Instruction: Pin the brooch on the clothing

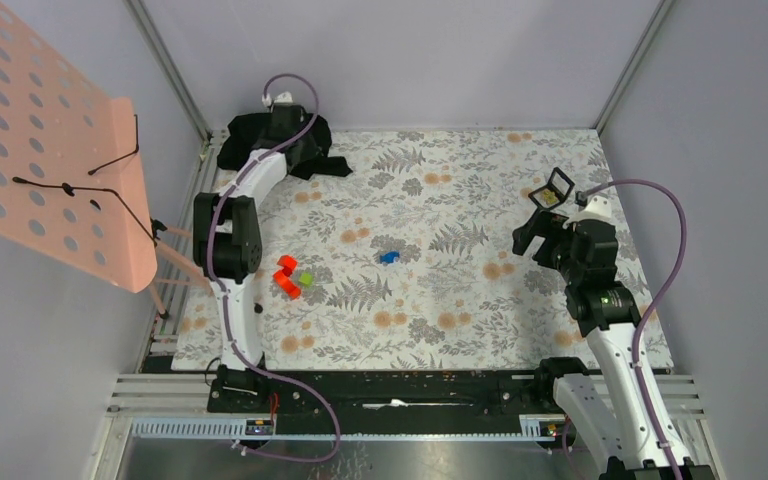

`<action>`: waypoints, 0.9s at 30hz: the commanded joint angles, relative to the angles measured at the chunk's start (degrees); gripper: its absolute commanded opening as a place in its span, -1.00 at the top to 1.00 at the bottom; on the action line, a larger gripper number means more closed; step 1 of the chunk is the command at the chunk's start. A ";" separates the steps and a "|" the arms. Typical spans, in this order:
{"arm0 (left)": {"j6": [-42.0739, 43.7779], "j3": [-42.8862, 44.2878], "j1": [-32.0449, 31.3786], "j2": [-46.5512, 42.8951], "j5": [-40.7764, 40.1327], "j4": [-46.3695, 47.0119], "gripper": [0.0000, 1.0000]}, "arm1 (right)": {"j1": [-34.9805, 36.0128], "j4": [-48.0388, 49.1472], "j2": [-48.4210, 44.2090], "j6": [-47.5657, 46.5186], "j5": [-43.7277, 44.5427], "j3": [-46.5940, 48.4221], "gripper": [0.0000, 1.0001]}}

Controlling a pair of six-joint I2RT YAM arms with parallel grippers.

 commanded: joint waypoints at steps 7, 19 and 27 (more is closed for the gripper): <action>5.72 -7.13 -13.20 -26.09 12.55 9.98 1.00 | 0.23 -1.14 3.51 1.05 -10.28 1.77 -0.99; 1.25 -16.22 -24.00 -39.51 22.18 9.89 1.00 | 7.58 5.93 9.91 6.04 -23.87 0.76 -0.99; -3.42 -23.23 -27.12 -43.53 27.07 12.00 1.00 | 16.59 15.84 11.05 9.36 -23.40 -0.21 -0.82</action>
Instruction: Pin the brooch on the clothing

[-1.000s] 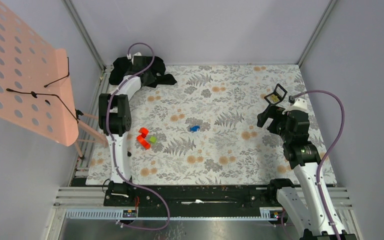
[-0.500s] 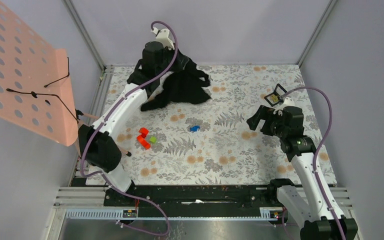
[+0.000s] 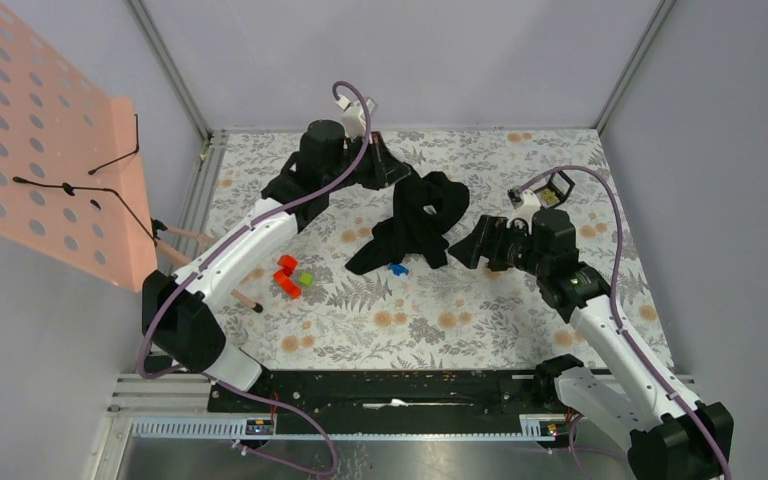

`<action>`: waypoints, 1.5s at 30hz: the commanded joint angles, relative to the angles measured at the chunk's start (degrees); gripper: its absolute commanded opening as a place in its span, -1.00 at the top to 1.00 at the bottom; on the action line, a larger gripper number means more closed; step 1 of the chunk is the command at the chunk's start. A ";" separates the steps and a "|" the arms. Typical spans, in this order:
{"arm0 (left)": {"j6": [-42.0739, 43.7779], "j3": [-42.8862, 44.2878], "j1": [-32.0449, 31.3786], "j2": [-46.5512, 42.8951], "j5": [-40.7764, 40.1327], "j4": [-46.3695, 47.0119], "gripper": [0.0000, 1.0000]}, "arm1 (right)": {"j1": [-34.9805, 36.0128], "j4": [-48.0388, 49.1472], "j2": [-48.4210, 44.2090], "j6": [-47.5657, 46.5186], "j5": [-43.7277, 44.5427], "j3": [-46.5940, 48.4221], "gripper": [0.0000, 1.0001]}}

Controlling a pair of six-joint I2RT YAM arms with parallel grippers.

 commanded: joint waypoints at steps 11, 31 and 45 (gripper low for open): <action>-5.30 -11.15 -4.59 -9.95 3.69 8.51 1.00 | 6.45 14.09 5.62 10.08 9.15 3.71 -0.41; 8.82 4.88 -4.53 -8.88 -11.35 -10.30 1.00 | 6.58 -0.36 23.14 -2.77 19.36 30.49 1.00; 36.53 35.65 -2.42 -6.10 -32.77 -23.06 1.00 | 6.50 -11.84 20.09 -13.81 34.61 57.31 1.00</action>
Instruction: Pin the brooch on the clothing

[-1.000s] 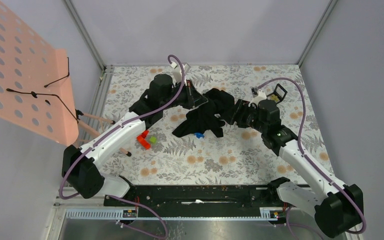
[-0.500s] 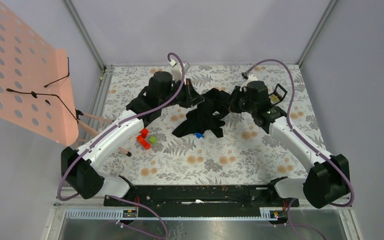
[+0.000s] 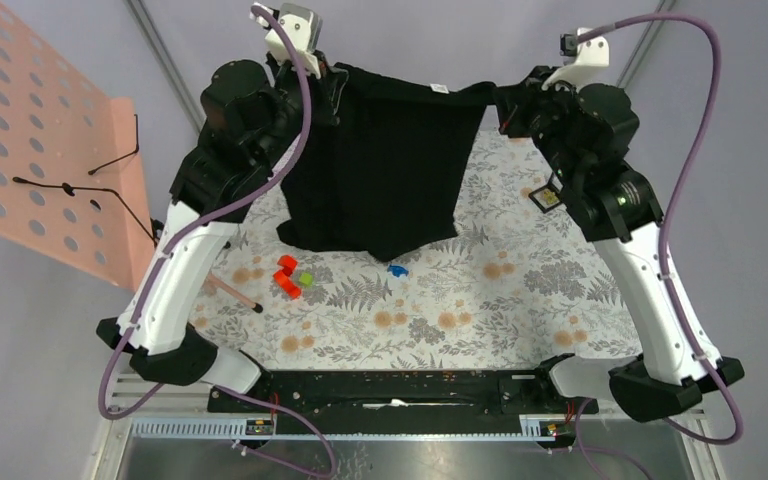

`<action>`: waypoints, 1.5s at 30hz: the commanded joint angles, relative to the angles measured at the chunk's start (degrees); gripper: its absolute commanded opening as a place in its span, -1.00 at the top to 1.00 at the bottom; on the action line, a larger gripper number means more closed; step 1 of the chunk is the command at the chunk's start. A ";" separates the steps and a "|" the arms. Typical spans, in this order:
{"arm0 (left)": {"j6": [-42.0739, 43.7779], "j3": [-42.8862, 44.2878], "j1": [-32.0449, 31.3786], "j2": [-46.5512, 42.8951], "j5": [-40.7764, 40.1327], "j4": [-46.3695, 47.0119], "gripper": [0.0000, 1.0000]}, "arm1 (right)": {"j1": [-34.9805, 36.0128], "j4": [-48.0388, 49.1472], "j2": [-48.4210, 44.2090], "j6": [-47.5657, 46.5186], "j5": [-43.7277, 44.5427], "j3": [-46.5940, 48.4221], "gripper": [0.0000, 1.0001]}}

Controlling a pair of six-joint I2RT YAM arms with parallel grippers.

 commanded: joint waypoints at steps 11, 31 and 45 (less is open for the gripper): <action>-21.46 -63.05 0.37 -29.69 21.50 16.43 0.96 | -0.55 -1.26 -31.73 18.94 -7.87 -56.34 1.00; -32.36 -80.12 -3.68 -21.65 11.28 14.71 -0.90 | -0.69 -2.37 -21.16 20.53 -4.12 -63.63 -0.91; -37.11 -84.95 4.94 -14.00 15.02 31.39 -0.49 | -0.65 0.75 13.75 12.96 -5.56 -45.23 -0.32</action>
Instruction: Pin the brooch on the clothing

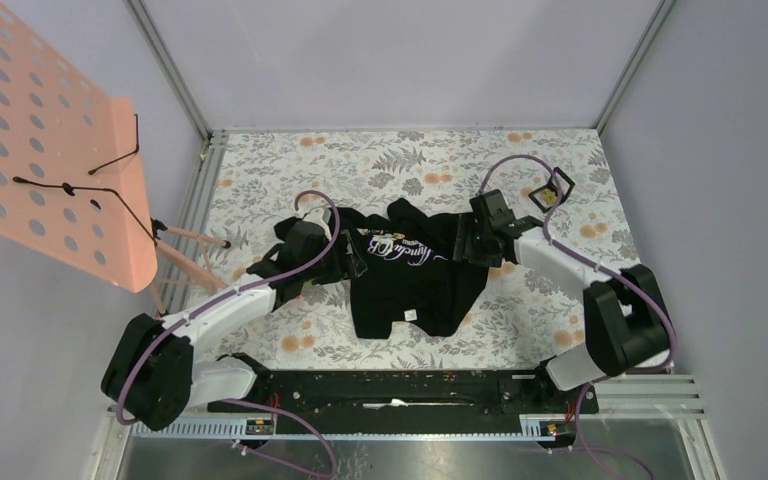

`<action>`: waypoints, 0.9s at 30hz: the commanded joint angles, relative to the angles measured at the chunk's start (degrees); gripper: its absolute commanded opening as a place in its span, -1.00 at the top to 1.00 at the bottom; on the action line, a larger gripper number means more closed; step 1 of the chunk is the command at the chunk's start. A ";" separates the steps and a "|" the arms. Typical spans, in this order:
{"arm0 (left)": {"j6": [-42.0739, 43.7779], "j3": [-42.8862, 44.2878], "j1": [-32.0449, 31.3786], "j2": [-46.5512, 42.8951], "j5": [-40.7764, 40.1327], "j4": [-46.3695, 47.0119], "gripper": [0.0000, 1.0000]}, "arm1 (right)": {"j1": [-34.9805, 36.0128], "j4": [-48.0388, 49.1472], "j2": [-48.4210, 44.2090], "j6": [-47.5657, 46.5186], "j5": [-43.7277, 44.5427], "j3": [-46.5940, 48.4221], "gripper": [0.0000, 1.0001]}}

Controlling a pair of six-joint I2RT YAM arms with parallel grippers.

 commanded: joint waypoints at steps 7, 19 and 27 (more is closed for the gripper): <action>0.50 0.49 0.62 8.37 2.11 7.23 -0.49 | -0.26 0.69 12.80 -3.00 2.93 9.74 -0.29; -1.49 -1.13 0.53 11.78 9.72 11.99 0.82 | -0.30 -2.80 8.14 -3.70 8.96 11.83 0.96; 2.78 13.33 2.18 0.81 7.92 -1.67 1.00 | -7.71 -15.28 -5.76 -8.57 12.80 22.16 1.00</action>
